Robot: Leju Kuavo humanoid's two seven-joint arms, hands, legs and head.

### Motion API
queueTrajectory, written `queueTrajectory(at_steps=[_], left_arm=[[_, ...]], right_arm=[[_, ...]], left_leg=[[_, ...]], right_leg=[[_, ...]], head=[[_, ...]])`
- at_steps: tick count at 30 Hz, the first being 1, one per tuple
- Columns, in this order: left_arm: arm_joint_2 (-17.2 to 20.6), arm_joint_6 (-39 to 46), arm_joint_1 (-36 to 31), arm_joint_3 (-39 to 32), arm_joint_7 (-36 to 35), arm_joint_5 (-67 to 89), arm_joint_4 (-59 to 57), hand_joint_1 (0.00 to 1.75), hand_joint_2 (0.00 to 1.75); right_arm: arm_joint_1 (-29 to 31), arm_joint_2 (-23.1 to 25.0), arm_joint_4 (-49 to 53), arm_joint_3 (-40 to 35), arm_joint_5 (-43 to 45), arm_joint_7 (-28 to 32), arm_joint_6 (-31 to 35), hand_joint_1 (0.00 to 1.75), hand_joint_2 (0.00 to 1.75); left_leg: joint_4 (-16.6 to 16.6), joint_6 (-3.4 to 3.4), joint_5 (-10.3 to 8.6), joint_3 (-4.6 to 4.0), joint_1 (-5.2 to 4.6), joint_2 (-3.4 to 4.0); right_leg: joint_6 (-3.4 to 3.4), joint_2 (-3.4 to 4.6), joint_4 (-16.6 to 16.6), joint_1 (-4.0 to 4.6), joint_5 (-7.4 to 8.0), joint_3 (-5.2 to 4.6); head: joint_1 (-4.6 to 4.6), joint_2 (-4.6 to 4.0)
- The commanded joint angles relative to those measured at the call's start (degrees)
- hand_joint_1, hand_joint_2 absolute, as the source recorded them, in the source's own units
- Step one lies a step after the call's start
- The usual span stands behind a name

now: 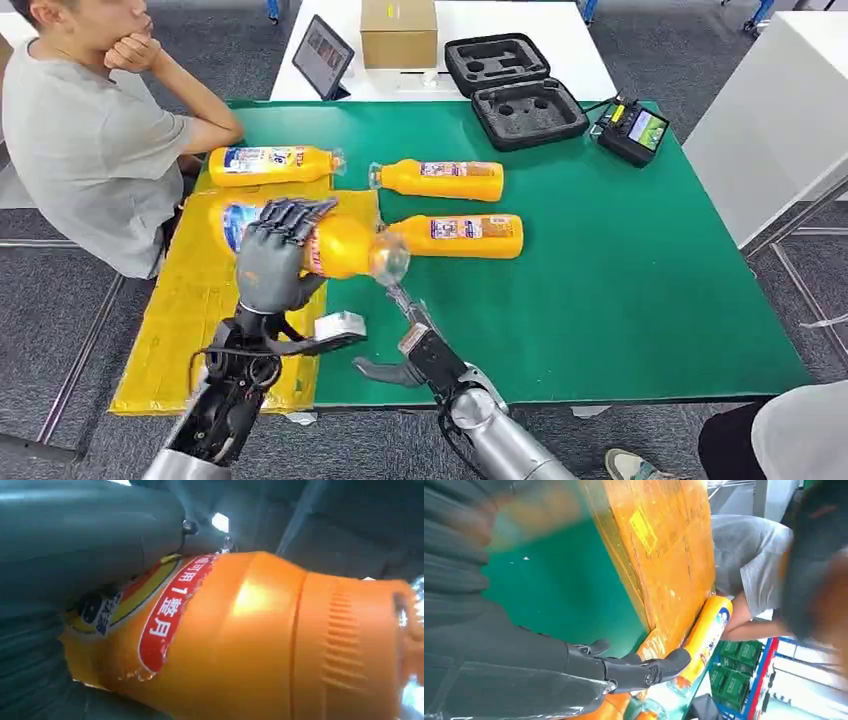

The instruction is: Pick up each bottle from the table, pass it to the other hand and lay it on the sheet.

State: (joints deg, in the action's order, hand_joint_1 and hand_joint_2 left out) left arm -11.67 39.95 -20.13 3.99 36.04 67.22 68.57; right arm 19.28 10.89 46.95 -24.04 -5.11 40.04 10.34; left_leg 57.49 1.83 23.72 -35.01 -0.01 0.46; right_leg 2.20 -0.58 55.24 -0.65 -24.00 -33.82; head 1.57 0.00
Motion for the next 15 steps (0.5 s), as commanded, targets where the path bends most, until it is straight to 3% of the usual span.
queueTrajectory(at_steps=[1, 4, 5, 10, 15], left_arm=[[1.8, 0.0, -7.8, -4.1, -16.9, 16.9, -18.9, 1.75, 1.75], [3.6, 0.0, -10.4, -0.6, -21.2, 18.1, -25.9, 1.75, 1.75], [5.3, 0.0, -13.3, 4.3, -23.9, 14.6, -29.3, 1.75, 1.75], [5.4, 0.0, -11.8, 4.5, -24.5, 15.1, -28.5, 1.75, 1.75], [5.7, 0.0, -14.7, 6.6, -27.1, 16.0, -36.8, 1.75, 1.75]], right_arm=[[0.0, -0.9, 1.1, 0.8, -0.2, 0.0, -0.9, 0.0, 1.75], [-0.7, -1.1, 3.4, 0.5, -0.1, 0.0, -1.4, 0.0, 1.75], [0.2, -0.4, 2.3, 0.3, 0.0, 0.0, -0.9, 0.0, 1.75], [-0.6, -1.0, 3.5, 0.3, 0.0, 0.0, -1.4, 0.0, 1.75], [-0.8, -0.9, 3.6, -0.4, -0.2, 0.0, -2.7, 0.0, 1.75]], left_leg=[[0.0, -0.14, 0.03, 0.24, 0.05, -0.12], [-0.1, -0.15, -0.06, 0.19, 0.04, -0.28], [-0.1, -0.11, -0.07, 0.13, 0.05, -0.25], [0.0, -0.14, -0.04, 0.09, 0.09, -0.1], [0.0, -0.13, -0.04, 0.1, 0.08, -0.09]], right_leg=[[-0.13, -0.02, 0.0, 0.05, -0.06, 0.22], [-0.11, -0.2, 0.0, 0.03, -0.08, 0.22], [-0.08, -0.18, 0.0, 0.03, -0.06, 0.17], [-0.22, -0.02, 0.0, 0.07, 0.03, 0.11], [-0.21, -0.02, 0.0, 0.05, 0.03, 0.13]], head=[[0.02, 0.0], [0.0, 0.0], [-0.02, 0.0], [0.02, 0.0], [-0.02, 0.0]])
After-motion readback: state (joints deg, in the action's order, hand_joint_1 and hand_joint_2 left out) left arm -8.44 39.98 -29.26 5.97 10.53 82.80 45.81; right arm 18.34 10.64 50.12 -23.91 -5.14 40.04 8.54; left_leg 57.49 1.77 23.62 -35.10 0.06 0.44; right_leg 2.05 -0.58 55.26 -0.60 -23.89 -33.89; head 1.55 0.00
